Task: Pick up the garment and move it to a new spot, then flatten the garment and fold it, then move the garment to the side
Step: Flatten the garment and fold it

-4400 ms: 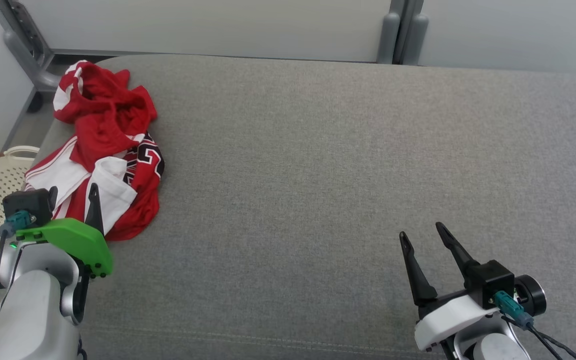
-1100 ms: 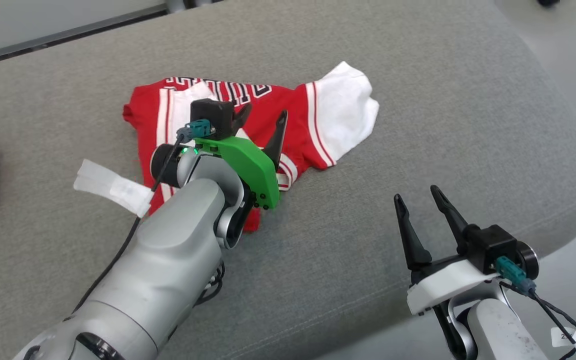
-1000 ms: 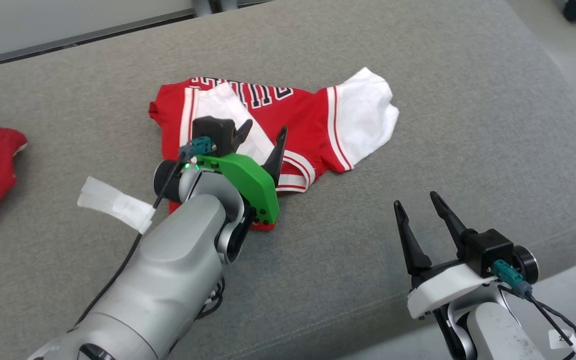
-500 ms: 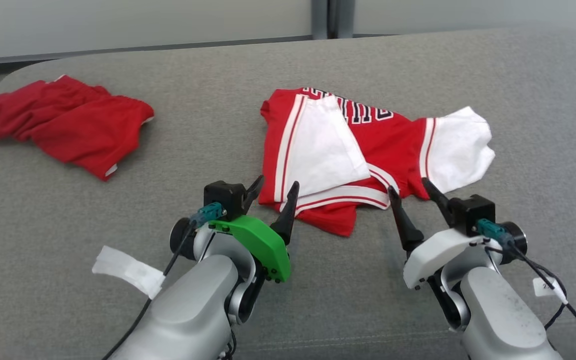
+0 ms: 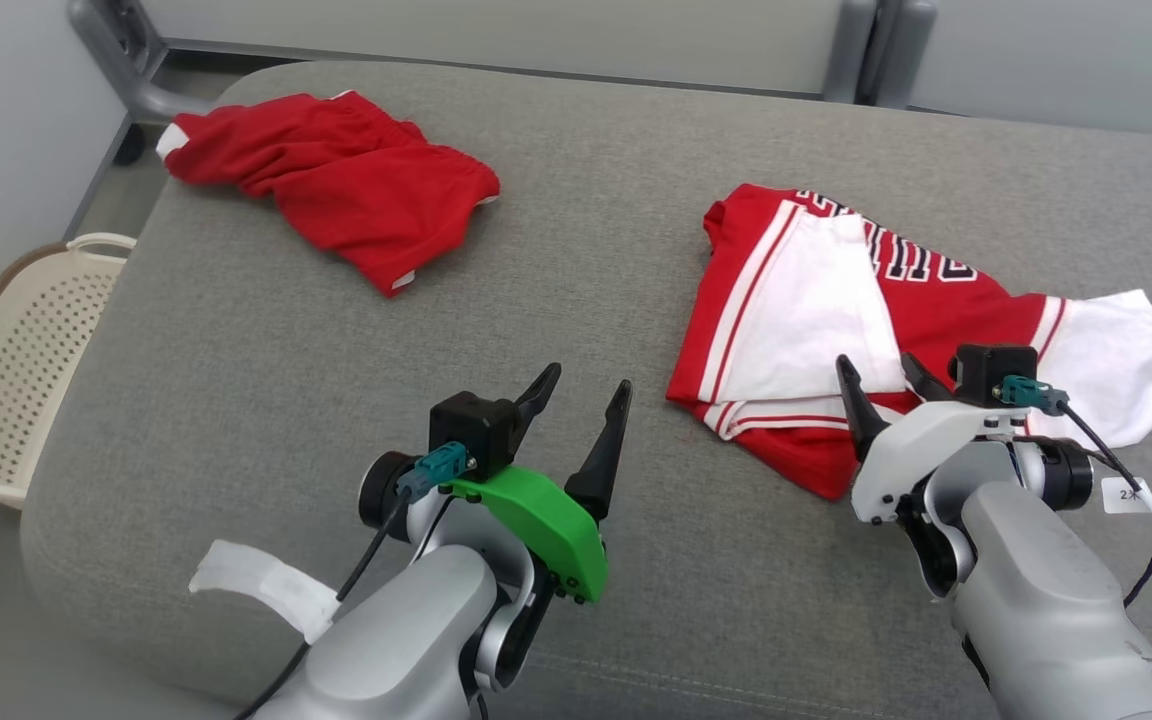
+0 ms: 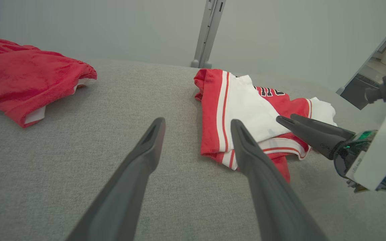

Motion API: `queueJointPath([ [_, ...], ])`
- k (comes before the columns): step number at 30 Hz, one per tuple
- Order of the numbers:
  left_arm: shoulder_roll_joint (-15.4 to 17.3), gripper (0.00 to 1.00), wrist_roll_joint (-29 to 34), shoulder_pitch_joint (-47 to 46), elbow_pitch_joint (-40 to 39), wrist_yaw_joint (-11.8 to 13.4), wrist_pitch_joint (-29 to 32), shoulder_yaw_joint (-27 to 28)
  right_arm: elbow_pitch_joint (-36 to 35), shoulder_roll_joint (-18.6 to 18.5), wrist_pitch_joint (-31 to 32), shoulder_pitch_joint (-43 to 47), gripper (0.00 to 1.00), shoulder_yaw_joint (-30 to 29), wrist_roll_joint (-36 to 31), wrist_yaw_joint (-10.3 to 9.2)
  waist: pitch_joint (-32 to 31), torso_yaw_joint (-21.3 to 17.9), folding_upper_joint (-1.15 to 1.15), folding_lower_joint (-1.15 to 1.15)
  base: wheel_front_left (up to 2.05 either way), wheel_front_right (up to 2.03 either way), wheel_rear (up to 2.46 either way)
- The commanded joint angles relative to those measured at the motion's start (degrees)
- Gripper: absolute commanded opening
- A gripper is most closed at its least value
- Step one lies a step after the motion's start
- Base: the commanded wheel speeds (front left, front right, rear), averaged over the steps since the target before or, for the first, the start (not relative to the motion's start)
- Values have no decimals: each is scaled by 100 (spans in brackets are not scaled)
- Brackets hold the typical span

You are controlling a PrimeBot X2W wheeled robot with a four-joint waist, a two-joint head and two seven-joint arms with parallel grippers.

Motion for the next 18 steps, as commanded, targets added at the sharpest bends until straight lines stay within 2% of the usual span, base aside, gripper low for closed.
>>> queueJointPath([
  [1,38,100,28,79,-58,30,20,-4,180,-57,-4,-88,100,-64,72,-1,115,337,0,0,0,0,0],
  [7,153,100,-23,147,-264,105,68,22,915,-92,-103,-401,100,-168,65,-1,173,463,0,0,0,0,0],
  [12,198,100,-52,164,-370,172,91,48,1210,-24,-59,-582,100,12,142,0,202,478,0,0,0,0,0],
  [13,207,100,-58,171,-383,187,91,52,1234,-23,-73,-613,64,73,134,0,203,472,0,0,0,0,0],
  [14,216,100,-65,178,-396,203,86,58,1251,-30,-101,-641,45,123,139,0,201,463,0,0,0,0,0],
  [15,228,100,-71,189,-408,213,85,61,1265,-29,-116,-665,30,172,157,0,197,452,0,0,0,0,0],
  [16,238,100,-81,202,-421,218,84,70,1279,-48,-134,-692,0,224,147,0,190,435,0,0,0,0,0],
  [18,272,100,-86,225,-445,241,75,89,1266,-93,-211,-780,0,298,121,0,172,384,0,0,0,0,0],
])
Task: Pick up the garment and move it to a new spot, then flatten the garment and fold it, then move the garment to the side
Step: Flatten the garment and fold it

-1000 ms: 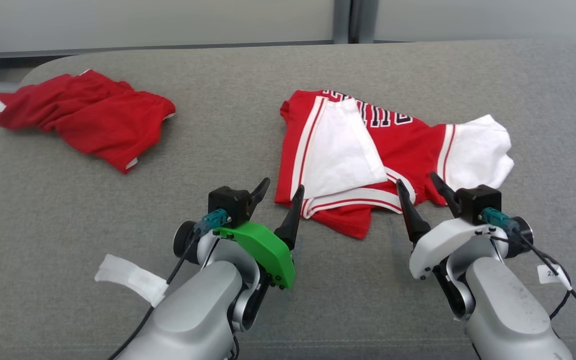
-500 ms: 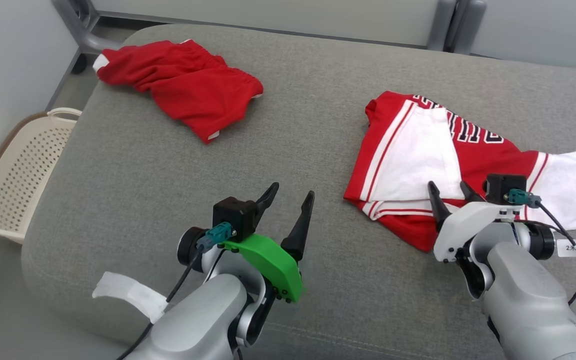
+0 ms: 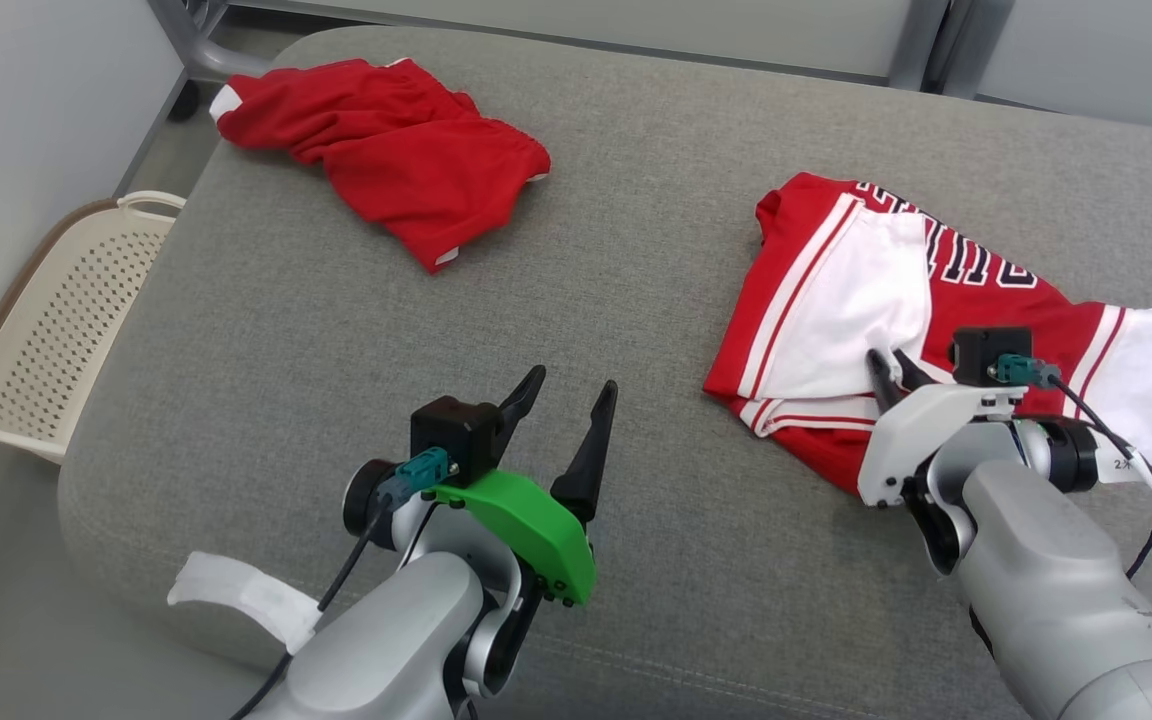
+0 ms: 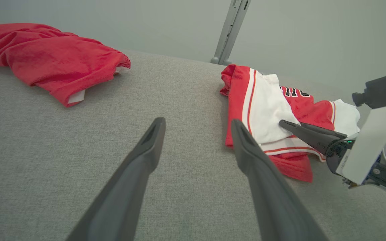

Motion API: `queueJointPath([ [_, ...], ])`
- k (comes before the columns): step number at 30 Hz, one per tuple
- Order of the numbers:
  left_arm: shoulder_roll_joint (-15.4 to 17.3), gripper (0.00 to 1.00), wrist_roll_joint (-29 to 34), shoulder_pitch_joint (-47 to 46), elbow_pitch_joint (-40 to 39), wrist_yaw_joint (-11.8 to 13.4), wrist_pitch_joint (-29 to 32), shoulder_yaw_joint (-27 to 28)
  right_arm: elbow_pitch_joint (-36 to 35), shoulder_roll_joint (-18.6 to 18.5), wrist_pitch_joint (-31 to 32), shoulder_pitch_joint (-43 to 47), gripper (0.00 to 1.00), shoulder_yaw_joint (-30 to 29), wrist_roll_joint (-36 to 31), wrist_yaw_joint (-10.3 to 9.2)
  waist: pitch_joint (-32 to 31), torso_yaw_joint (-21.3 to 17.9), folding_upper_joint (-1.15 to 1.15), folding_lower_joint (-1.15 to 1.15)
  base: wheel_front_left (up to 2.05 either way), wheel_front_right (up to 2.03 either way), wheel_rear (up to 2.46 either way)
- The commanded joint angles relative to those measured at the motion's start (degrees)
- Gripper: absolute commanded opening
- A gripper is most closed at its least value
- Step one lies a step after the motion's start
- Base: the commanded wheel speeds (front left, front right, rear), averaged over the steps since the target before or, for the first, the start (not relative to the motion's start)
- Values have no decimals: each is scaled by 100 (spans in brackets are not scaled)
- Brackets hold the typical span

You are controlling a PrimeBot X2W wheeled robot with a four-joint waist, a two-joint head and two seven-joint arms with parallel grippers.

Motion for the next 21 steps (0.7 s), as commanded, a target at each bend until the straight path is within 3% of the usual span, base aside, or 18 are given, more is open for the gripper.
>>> queueJointPath([
  [1,54,100,-41,101,-33,64,-27,41,-24,-68,-87,-137,0,31,1,0,-24,-70,0,0,0,0,0],
  [11,110,100,-162,316,-269,158,-69,198,-494,-479,-240,-653,0,512,-241,-1,-142,-414,0,0,0,0,0],
  [21,77,100,-259,358,-364,122,-86,283,-903,-1131,-116,-1910,0,1413,-933,-1,-178,-361,0,0,0,0,0],
])
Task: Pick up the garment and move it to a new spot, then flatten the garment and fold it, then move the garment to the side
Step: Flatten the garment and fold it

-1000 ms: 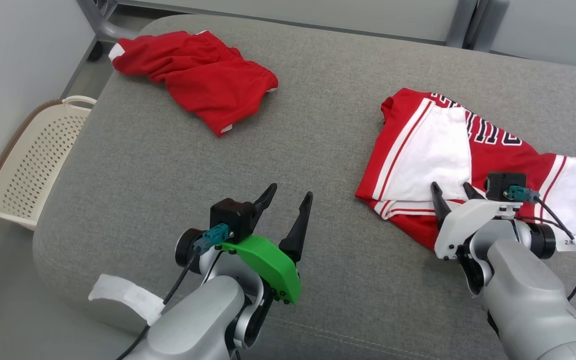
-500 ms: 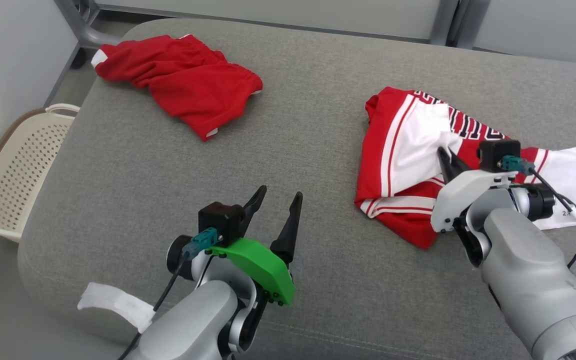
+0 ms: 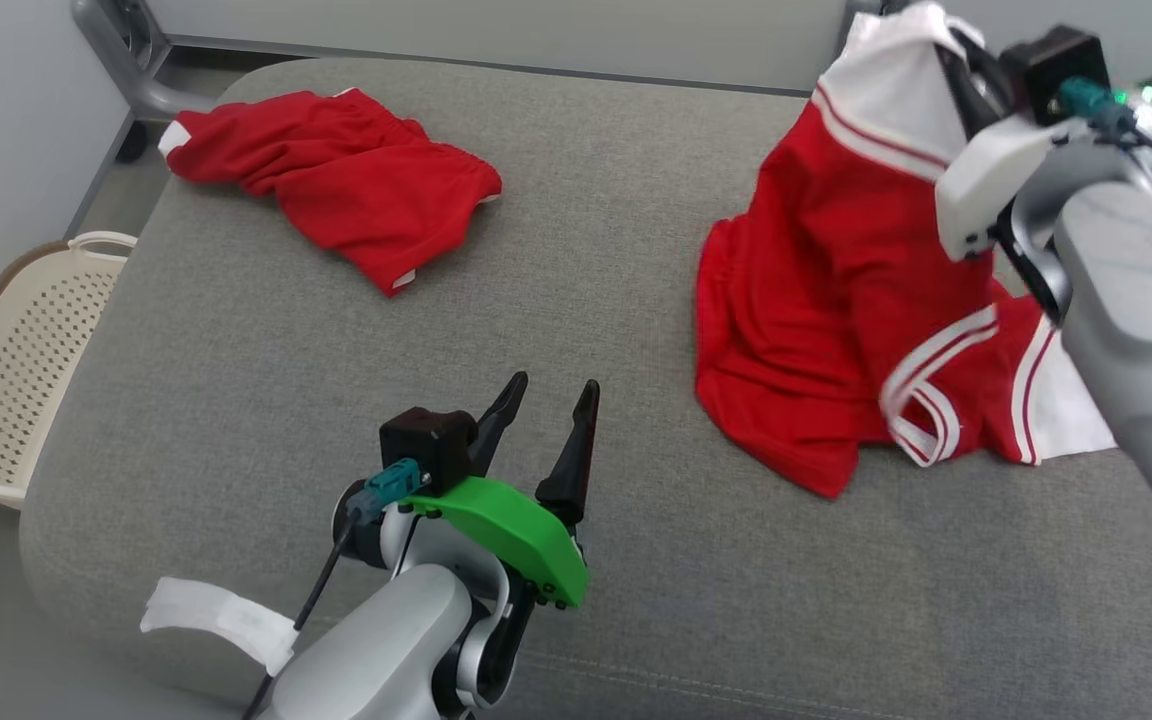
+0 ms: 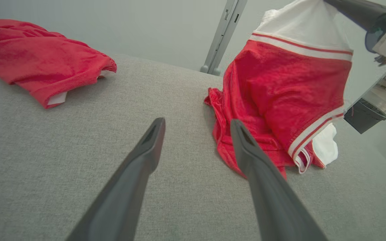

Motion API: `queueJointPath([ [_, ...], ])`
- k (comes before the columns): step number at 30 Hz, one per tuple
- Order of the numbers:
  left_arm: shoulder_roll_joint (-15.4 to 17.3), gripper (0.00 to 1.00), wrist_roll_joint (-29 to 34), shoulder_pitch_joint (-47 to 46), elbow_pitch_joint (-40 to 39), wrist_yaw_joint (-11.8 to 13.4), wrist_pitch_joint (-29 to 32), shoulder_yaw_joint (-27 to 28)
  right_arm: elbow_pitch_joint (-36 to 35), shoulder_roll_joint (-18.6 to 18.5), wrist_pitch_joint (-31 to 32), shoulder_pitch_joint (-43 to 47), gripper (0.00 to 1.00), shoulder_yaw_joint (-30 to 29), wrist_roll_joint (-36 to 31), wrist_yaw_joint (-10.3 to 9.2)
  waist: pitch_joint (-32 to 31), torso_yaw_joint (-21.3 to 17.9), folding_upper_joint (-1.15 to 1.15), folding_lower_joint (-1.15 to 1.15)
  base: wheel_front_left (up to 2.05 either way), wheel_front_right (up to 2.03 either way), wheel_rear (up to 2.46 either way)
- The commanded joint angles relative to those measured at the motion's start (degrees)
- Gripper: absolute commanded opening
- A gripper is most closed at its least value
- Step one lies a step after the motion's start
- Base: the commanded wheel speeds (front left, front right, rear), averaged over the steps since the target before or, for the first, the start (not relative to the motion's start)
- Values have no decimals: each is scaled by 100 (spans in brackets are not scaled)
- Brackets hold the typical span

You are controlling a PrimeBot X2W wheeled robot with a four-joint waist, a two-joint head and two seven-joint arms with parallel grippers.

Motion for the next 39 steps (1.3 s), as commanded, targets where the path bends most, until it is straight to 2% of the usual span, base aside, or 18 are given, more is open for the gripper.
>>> queueJointPath([
  [1,8,100,2,62,-16,-26,-22,25,-42,-41,-8,-136,0,45,-68,-2,-5,46,0,0,0,0,0],
  [6,-15,100,-51,81,-12,-36,-40,88,-255,-282,-117,-1021,0,316,-504,-3,-34,200,0,0,0,0,0],
  [10,11,100,-75,86,-4,-33,-59,157,-670,-336,-177,-1550,0,209,-915,-3,-45,233,0,0,0,0,0],
  [17,25,100,-31,-25,-43,0,-65,286,-2365,-419,-180,-1809,0,-157,-1773,-4,13,71,0,0,0,0,0],
  [21,30,100,-12,32,-45,-2,-80,336,-2661,-474,-180,-1302,0,-114,-1815,-4,10,-119,0,0,0,0,0],
  [29,87,100,22,165,-29,-5,-88,336,-2379,-863,-182,359,0,192,-1108,-5,-2,-532,0,0,0,0,0],
  [34,122,100,48,195,-76,29,-74,306,-2285,-1073,-182,1422,0,-201,-846,-5,-6,-736,0,0,0,0,0],
  [39,168,100,67,239,-142,63,-29,264,-2409,-1255,-182,2300,0,-693,-1010,-6,-29,-884,0,0,0,0,0],
])
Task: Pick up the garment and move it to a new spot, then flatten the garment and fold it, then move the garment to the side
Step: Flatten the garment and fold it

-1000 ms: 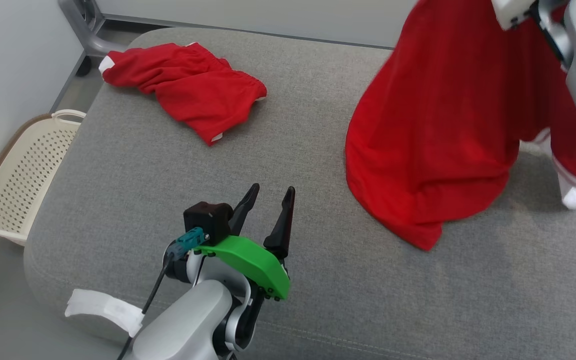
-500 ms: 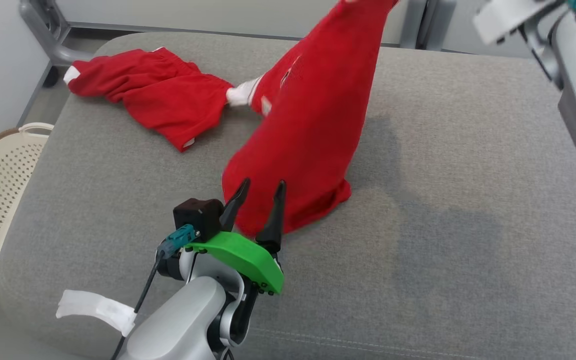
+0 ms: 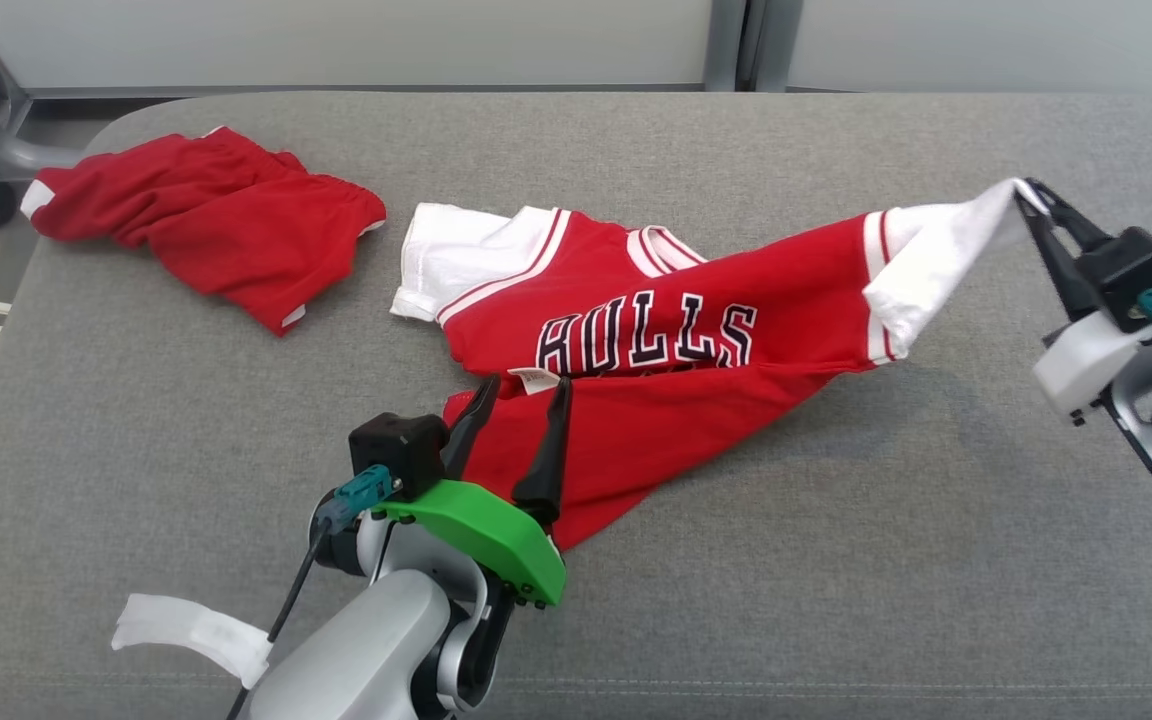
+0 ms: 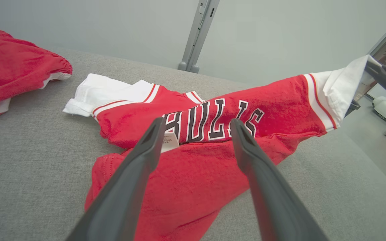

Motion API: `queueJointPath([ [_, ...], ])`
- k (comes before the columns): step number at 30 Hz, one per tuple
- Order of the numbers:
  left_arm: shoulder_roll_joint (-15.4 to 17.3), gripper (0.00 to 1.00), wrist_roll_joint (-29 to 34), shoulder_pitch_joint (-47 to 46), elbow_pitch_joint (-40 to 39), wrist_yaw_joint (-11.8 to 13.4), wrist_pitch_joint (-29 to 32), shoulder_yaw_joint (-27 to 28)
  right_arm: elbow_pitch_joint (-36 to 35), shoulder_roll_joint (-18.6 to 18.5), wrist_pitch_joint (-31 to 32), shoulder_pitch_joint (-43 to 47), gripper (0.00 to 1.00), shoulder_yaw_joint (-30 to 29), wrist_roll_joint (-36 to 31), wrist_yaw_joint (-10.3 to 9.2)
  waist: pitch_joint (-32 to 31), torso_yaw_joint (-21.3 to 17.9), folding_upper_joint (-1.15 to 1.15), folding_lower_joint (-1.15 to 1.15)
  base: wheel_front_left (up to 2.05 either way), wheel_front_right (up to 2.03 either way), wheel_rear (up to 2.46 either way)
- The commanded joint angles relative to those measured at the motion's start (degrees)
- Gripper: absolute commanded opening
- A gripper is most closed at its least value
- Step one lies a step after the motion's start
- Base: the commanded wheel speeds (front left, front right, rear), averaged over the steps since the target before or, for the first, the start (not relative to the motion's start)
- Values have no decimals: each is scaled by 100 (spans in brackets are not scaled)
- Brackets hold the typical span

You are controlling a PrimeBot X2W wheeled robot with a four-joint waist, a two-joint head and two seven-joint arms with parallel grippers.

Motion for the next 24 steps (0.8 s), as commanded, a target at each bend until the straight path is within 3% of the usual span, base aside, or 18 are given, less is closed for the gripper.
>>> queueJointPath([
  [1,66,100,53,87,-44,42,21,12,-34,-86,-22,239,0,-422,-110,-12,-8,-117,0,0,0,0,0],
  [3,104,100,59,109,-96,62,28,13,-117,-28,-22,367,0,-971,-303,-12,4,-189,0,0,0,0,0],
  [8,144,100,83,94,-180,107,56,1,-531,107,-23,493,0,-1524,-831,-11,49,-274,0,0,0,0,0],
  [10,128,100,74,84,-225,117,69,-17,-808,146,-22,730,0,-1388,-1134,-11,84,-299,0,0,0,0,0],
  [15,140,100,82,124,-270,129,90,-64,-713,168,-22,1198,0,-1218,-1192,-11,140,-350,0,0,0,0,0],
  [24,188,100,77,131,-322,169,94,-57,-230,-100,-22,1972,0,-802,-793,-11,172,-526,0,0,0,0,0],
])
